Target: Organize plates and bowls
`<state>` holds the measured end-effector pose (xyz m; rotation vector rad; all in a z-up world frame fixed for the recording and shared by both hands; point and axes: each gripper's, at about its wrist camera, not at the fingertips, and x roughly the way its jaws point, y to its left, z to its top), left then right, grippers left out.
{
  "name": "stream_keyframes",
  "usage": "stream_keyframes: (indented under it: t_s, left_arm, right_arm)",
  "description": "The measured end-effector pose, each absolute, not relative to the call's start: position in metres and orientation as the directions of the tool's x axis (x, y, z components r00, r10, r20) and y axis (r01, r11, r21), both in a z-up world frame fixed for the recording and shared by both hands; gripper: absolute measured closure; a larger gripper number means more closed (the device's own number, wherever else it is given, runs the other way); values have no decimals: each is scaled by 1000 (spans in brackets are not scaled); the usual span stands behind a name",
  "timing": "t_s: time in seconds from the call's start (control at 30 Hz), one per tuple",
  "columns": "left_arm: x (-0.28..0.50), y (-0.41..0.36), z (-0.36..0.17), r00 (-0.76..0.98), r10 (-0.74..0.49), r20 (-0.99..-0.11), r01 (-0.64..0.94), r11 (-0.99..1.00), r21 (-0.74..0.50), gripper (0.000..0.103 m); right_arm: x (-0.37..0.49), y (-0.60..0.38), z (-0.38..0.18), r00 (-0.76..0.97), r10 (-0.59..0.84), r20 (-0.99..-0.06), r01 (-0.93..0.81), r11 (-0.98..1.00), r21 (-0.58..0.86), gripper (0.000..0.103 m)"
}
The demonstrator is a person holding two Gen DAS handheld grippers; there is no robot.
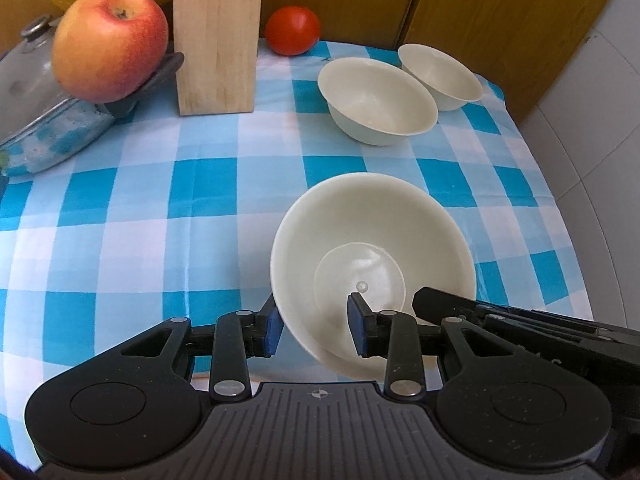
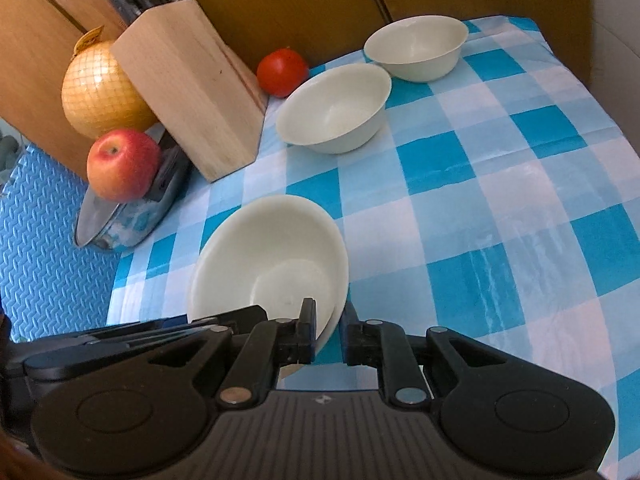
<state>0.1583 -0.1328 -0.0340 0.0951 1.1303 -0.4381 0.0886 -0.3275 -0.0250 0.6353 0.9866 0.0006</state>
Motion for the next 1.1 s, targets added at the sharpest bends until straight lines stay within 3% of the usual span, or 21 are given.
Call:
stream_keyframes:
  t_s: [0.37,0.43,0.5,0.6,1.1]
  left_arm:
    - [168,-140,-37,351,-289,-890,382,913,-146,60]
    - [169,-140,-37,364,-275,-890,379,916,-128,54]
    - [170,-138,-34,390,-256,-884,374,922,-102,33]
    - [177,-124,-23,445,-246,-861,340,936,-92,25]
    - [225,-145,-3,492,-244,-836,270,955,-119,21]
  right_arm:
    - [98,-332,-31,557,270,-785,301,816,494,88]
    - [98,-334,-31,557,267,-786,307,814,494,88]
    - [97,-336,-29,560,247,-791,318,817,481,84]
    - [93,-343,-21,580,222,-784,325,820,472,81]
    - [126,-381,1,694,46,-719,426,778,461,75]
